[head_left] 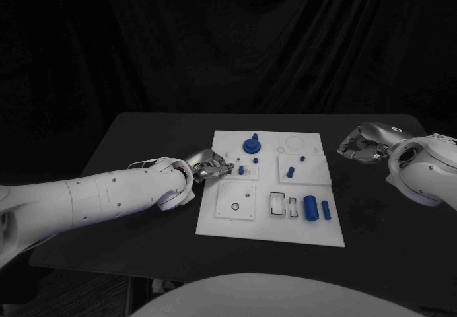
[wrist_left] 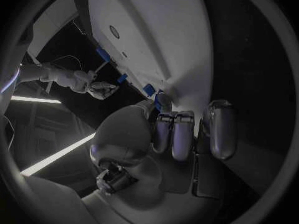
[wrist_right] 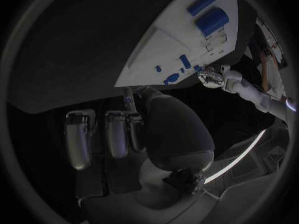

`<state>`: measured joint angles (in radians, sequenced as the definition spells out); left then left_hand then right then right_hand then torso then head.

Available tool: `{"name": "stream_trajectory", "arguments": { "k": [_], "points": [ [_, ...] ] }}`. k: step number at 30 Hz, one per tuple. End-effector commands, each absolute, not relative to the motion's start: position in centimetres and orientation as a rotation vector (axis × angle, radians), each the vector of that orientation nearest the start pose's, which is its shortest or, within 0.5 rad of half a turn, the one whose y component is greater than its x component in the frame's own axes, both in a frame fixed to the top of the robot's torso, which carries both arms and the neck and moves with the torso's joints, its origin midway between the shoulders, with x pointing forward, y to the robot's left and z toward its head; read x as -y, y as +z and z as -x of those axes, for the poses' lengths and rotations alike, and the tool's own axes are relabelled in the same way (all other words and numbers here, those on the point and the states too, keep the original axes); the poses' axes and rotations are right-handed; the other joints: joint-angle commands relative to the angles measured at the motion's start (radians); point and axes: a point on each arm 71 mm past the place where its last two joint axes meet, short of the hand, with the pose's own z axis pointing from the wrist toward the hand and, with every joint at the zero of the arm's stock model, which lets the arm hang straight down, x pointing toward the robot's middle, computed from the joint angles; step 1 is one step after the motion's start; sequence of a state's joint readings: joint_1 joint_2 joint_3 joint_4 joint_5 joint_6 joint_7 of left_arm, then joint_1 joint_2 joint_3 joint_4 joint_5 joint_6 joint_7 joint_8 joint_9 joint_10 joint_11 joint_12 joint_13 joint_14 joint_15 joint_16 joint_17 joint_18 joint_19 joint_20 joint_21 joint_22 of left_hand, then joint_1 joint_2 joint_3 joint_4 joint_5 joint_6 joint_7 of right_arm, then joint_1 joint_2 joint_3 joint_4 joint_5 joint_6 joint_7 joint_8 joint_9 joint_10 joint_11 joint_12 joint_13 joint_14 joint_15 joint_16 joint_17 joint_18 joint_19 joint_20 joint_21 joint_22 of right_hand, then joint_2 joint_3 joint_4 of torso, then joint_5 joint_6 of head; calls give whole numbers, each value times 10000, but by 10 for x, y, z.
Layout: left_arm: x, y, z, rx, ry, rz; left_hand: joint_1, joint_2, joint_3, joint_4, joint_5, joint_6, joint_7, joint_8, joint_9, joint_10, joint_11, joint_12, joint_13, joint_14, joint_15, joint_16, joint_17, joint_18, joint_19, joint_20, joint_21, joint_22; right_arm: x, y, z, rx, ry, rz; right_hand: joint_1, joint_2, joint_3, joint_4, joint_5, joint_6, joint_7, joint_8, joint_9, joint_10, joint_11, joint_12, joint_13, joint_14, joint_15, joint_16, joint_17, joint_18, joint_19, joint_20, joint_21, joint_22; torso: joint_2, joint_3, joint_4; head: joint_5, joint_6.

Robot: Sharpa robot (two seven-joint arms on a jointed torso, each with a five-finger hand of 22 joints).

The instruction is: Assemble the parts on the task board

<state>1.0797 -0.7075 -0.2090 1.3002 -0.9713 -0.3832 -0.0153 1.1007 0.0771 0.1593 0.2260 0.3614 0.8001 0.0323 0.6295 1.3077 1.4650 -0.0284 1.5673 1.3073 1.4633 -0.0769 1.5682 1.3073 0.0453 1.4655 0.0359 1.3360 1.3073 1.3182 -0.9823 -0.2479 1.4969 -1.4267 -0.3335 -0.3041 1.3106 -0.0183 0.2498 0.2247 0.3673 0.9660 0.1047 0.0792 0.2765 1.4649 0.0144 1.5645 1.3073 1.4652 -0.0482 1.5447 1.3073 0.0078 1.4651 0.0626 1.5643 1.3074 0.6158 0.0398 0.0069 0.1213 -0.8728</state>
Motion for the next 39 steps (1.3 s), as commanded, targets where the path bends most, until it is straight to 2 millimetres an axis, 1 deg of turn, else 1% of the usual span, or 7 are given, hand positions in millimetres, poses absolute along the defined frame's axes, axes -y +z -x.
{"name": "stream_trajectory", "arguments": {
  "k": [1, 4, 5, 9, 18, 32, 39],
  "points": [
    [-205, -318, -466, -19802, -7507, 3173, 145, 10, 103, -24, -42, -91, -7, 5, 328, 1058, -78, 35, 2635, 1075, -75, 26, 2635, 87, 47, -82, 29, 1922, 299, -206, -482, -17886, 2427, -168, 95, -19, 8, -64, 64, -51, -31, -54, -9, 1059, -77, 63, 2635, 977, -76, -21, 2305, -49, 993, -48, -32, 2595, 6, -3, -3, -6, 2],
    [-205, -318, -467, -19761, -7527, 3161, 269, 3, 239, -83, 44, -105, -10, 11, 330, 1058, -82, 35, 2635, 1075, -77, 26, 2635, 87, 45, -84, 32, 1923, 300, -206, -482, -17891, 2431, -183, 95, -19, 8, -64, 64, -51, -31, -54, -9, 1059, -77, 63, 2635, 977, -76, -21, 2305, -49, 993, -48, -32, 2595, 9, -7, -6, 8, 2],
    [-205, -318, -467, -19733, -7535, 3159, 501, -63, 504, -244, 348, -111, -21, 41, 338, 1058, -93, 35, 2635, 1075, -87, 26, 2635, 90, 37, -92, 23, 1920, 300, -206, -482, -17896, 2436, -202, 95, -19, 8, -64, 64, -51, -31, -54, -9, 1059, -77, 63, 2635, 977, -76, -21, 2305, -49, 993, -48, -32, 2595, 9, -7, -6, 10, 2],
    [-206, -317, -467, -19666, -7516, 3183, 722, -224, 946, -433, 618, -68, -29, 103, 353, 1058, -101, 35, 2635, 1075, -96, 26, 2635, 85, 44, -103, 50, 1927, 300, -206, -482, -17908, 2440, -240, 95, -19, 8, -64, 64, -51, -31, -54, -9, 1059, -77, 63, 2635, 977, -76, -21, 2305, -49, 993, -48, -32, 2595, 13, -3, -4, 9, 2],
    [-206, -315, -466, -19425, -7273, 2714, 809, -532, 1646, -620, 945, 159, -36, 309, 403, 1058, -120, 35, 2635, 1075, -115, 26, 2635, 71, 76, -117, 117, 1943, 301, -206, -482, -17933, 2417, -271, 95, -19, 8, -64, 64, -51, -31, -54, -9, 1059, -77, 63, 2635, 977, -76, -21, 2305, -49, 993, -48, -32, 2595, 6, -1, 5, 1, 2],
    [-203, -312, -464, -19180, -7331, 2318, 702, -665, 1966, -581, 1032, 501, -54, 653, 476, 1058, -136, 35, 2635, 1075, -128, 26, 2635, 70, 84, -129, 125, 1943, 301, -206, -482, -17973, 2388, -274, 95, -19, 8, -64, 64, -51, -31, -54, -9, 1059, -77, 63, 2635, 977, -76, -21, 2305, -49, 993, -48, -32, 2595, 2, 2, 5, 1, 2],
    [-204, -313, -464, -19225, -7243, 2354, 664, -689, 2009, -561, 1041, 504, -56, 634, 466, 1058, -138, 35, 2635, 1075, -131, 26, 2635, 74, 79, -132, 112, 1938, 301, -207, -482, -18016, 2359, -271, 95, -19, 8, -64, 64, -51, -31, -54, -9, 1059, -77, 63, 2635, 977, -76, -21, 2305, -49, 993, -48, -32, 2595, 11, -4, -4, 22, 2]
  ]
}}
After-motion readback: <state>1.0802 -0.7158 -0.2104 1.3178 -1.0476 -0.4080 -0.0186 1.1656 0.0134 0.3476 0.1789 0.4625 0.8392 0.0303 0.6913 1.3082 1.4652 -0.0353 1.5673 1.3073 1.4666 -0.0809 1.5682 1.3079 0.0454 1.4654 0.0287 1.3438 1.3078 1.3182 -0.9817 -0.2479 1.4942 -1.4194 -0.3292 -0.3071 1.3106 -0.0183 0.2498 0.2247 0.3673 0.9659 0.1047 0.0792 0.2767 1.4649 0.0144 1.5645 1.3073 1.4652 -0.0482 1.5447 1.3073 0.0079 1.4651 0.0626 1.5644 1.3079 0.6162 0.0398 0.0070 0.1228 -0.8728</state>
